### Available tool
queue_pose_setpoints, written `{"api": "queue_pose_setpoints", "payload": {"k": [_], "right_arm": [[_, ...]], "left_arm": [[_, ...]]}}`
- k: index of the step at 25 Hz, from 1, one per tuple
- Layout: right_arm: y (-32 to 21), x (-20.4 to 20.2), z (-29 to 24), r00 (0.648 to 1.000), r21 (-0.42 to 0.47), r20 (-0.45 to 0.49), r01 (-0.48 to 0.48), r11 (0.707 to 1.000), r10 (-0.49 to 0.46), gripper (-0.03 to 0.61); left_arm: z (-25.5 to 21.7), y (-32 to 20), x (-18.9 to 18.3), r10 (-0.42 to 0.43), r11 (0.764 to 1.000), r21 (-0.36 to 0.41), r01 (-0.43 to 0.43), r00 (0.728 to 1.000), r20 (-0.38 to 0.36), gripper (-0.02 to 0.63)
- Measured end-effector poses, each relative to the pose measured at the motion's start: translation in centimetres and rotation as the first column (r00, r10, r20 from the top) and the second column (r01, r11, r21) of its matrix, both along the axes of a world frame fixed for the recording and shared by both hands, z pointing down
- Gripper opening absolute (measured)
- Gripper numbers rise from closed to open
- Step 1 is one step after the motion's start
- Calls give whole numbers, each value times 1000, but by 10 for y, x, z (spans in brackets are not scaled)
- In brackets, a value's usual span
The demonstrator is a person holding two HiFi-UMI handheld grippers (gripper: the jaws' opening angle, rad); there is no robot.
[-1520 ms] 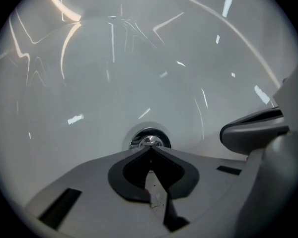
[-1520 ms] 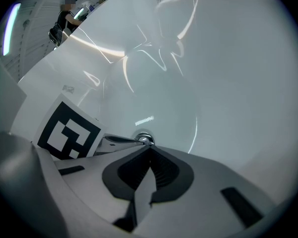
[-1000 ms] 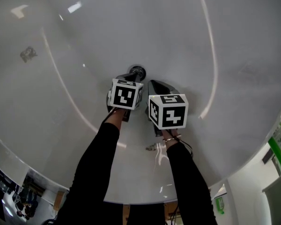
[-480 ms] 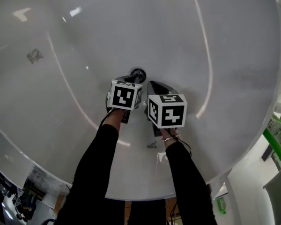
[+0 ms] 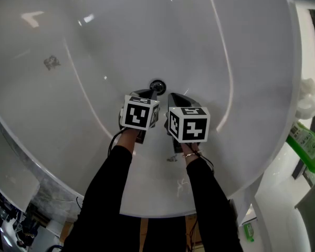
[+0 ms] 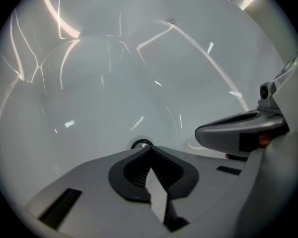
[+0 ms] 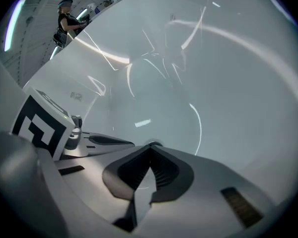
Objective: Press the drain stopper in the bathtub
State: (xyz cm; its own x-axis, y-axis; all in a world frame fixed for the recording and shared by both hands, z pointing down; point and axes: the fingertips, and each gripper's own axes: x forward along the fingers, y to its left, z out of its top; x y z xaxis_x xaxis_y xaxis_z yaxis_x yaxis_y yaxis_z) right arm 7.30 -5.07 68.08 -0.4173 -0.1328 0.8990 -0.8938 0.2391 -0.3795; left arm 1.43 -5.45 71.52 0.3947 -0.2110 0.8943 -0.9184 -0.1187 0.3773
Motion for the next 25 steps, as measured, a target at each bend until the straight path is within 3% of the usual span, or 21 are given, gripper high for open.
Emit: {"api": "queue_pose_setpoints", "payload": {"k": [25], "right_arm": [[6, 10, -74, 1000, 33, -17, -9, 999, 10, 2]], "left_arm": [[-114, -3, -13, -1, 997, 82, 4, 999, -32, 8]]}}
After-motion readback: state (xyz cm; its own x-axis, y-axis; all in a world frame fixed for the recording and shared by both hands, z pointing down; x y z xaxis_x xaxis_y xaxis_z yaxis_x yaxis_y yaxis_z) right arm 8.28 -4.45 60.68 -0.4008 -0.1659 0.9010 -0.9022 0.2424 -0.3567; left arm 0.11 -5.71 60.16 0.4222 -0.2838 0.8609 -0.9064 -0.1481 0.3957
